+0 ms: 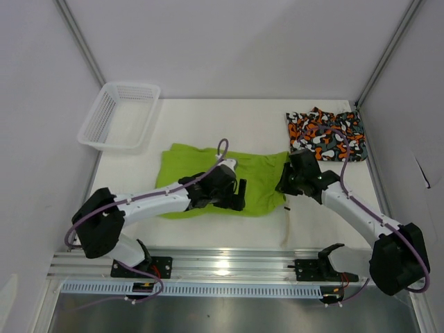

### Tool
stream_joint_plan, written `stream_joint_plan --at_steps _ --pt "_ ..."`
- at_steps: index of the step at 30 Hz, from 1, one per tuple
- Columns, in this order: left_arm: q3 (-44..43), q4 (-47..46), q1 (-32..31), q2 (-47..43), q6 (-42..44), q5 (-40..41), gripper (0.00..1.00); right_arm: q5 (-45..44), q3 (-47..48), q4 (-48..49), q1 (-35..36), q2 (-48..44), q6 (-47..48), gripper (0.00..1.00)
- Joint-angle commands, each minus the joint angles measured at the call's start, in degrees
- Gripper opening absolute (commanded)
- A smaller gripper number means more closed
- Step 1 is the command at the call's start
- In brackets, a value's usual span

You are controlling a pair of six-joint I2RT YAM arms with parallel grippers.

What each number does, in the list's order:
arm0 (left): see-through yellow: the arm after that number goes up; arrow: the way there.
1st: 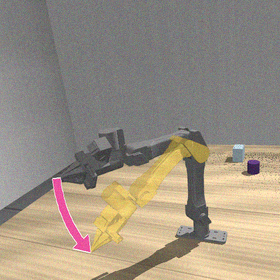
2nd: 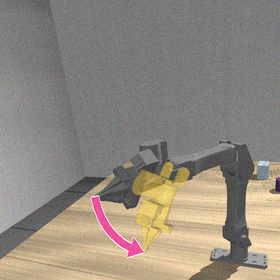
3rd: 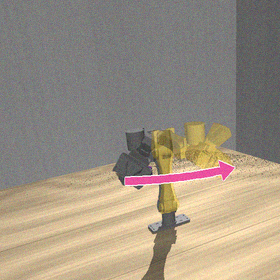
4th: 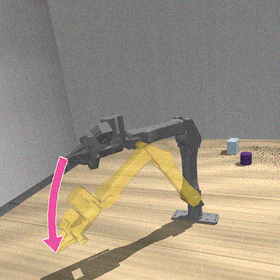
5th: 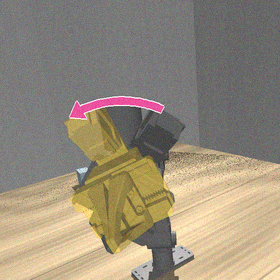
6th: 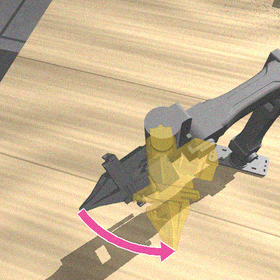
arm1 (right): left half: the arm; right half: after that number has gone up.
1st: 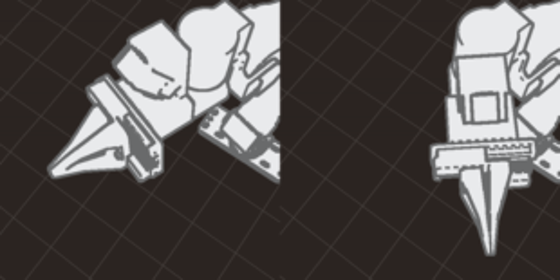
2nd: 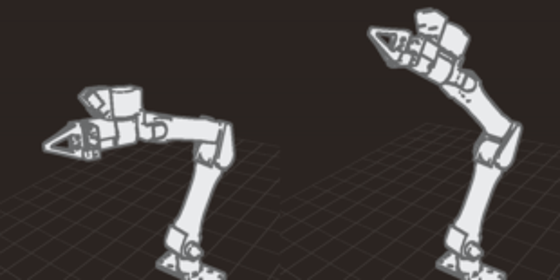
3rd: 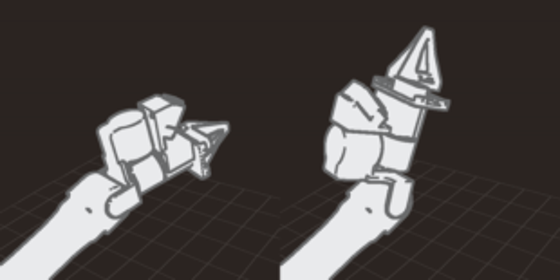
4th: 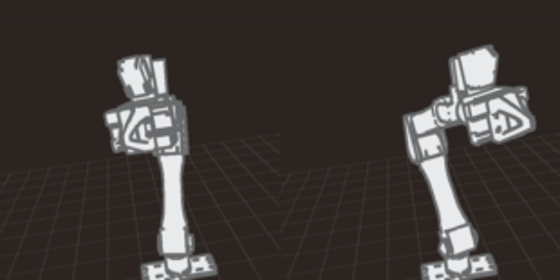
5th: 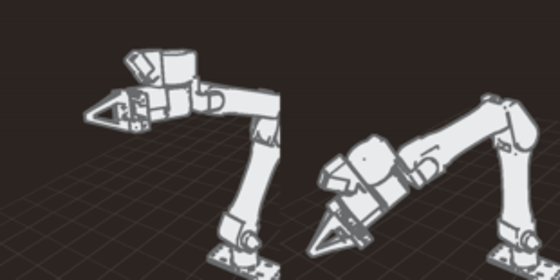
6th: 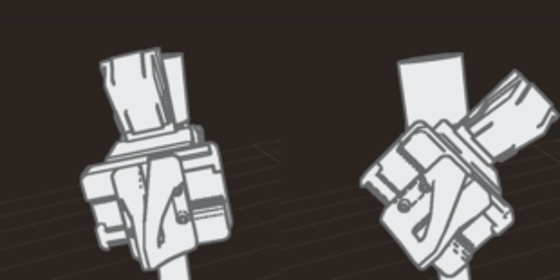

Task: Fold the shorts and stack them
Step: Fold the shorts

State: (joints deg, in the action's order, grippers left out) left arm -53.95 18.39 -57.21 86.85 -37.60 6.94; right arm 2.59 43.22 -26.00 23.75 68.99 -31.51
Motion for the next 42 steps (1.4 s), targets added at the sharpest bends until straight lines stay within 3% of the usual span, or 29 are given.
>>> stream_joint_plan --at_steps 1,8,12,16,21,26,42 --pt "1.7 1.7 6.7 -5.5 0.2 -1.7 0.95 -11.5 6.2 -10.6 3.5 0.9 3.6 0.00" --pt "-0.5 5.4 14.5 -4.9 2.0 -2.0 0.95 -21.5 16.7 -18.3 14.6 7.7 2.9 0.00" --pt "2.8 4.0 21.2 -7.5 3.5 -3.6 0.95 -22.0 19.3 -19.4 15.5 9.1 3.5 0.00" --pt "2.9 4.7 24.0 -7.2 5.3 -2.6 0.94 -22.0 22.0 -21.5 15.6 9.8 4.8 0.00" --pt "4.6 3.9 26.4 -8.1 6.7 -0.7 0.85 -22.1 25.8 -24.3 15.6 9.8 6.4 0.00" --pt "5.3 0.9 26.0 -4.4 5.9 -6.5 0.67 -21.2 30.7 -26.4 15.6 10.7 7.9 0.00" --pt "-0.2 -3.3 14.5 8.2 -3.2 -4.7 0.63 -19.8 48.8 -37.9 17.9 17.0 9.8 0.00"
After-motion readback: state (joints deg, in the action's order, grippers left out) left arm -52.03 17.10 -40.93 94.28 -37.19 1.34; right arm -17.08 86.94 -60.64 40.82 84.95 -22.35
